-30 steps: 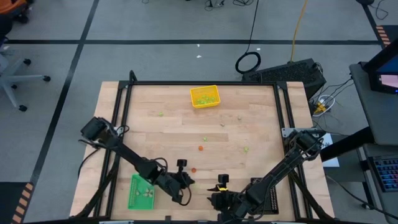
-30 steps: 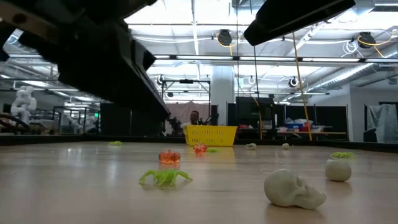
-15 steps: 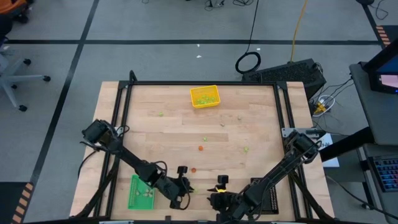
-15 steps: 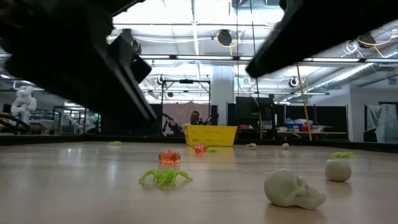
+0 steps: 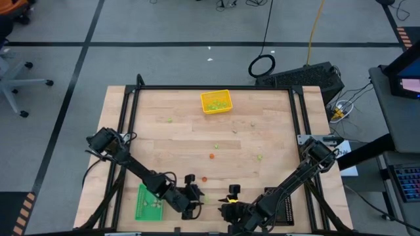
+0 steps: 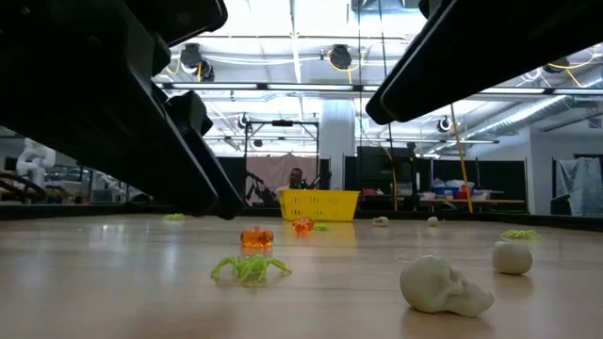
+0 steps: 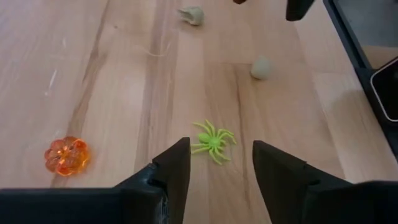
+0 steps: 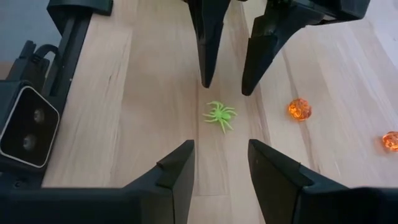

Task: Sort Halloween decoration
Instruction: Put the green spider toy into the yellow bin

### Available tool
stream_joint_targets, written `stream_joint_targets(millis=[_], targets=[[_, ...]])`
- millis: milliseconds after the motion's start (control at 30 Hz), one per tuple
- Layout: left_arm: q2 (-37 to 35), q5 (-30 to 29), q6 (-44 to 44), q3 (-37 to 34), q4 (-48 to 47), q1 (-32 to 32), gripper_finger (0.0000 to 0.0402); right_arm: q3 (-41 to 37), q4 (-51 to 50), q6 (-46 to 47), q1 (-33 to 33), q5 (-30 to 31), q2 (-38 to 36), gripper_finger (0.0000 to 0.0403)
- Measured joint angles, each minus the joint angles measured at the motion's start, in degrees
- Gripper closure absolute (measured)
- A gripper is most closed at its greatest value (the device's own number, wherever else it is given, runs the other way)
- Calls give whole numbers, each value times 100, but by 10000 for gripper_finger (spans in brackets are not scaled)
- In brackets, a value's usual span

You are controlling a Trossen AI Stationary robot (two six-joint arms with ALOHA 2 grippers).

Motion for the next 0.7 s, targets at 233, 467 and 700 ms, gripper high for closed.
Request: stream_joint_targets(millis=[233,467,700], targets=[[0,0,-148,0,5,31,245,0,0,-28,-2,0,0,268],[292,-1,-99,2,155,38,264,0,0,-46,-2,-1,-2,268],[450,-195,-143,4,355,35,265,0,-2,-46,-2,-1,-2,268]])
